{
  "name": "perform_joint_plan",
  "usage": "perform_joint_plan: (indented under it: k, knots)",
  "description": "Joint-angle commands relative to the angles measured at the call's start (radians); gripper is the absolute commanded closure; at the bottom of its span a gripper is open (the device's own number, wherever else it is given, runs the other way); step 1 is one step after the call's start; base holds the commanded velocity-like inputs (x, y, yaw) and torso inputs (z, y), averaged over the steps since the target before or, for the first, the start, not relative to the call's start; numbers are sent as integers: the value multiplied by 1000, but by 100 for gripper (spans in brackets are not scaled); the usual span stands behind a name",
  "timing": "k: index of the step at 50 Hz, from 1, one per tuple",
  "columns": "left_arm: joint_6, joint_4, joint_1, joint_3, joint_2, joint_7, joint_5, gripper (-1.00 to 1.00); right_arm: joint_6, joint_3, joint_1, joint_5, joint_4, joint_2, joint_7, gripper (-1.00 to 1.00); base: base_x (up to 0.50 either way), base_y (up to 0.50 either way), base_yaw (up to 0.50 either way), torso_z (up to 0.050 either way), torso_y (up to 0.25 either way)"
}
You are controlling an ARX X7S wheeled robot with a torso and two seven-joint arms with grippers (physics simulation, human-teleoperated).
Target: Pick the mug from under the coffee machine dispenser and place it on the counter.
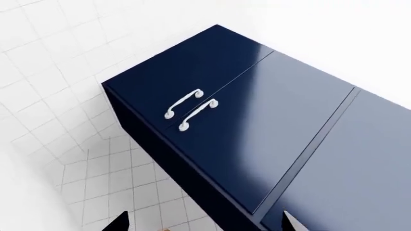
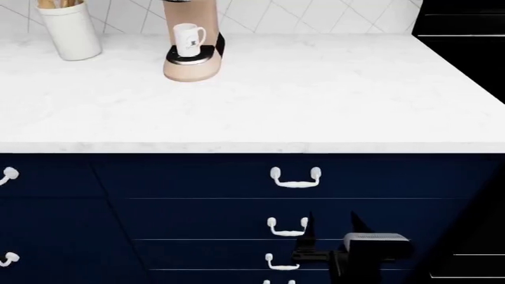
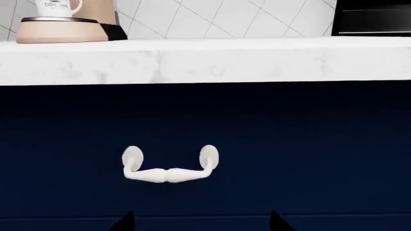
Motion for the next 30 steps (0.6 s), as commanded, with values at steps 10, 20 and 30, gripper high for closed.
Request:
perform_joint_plan:
  k: [10, 20, 30]
  knots:
    - [99, 11, 48, -5, -25, -15, -35, -100, -1, -33, 3, 0, 0, 19, 26, -100, 0, 500, 0, 0, 0]
    - [100, 11, 48, -1, -37, -26, -29, -100, 4, -43, 4, 7, -4, 25, 38, -100, 0, 500, 0, 0, 0]
    - [104, 12, 49, 3, -45, -36, -23, -100, 4, -50, 5, 15, -4, 32, 47, -100, 0, 500, 0, 0, 0]
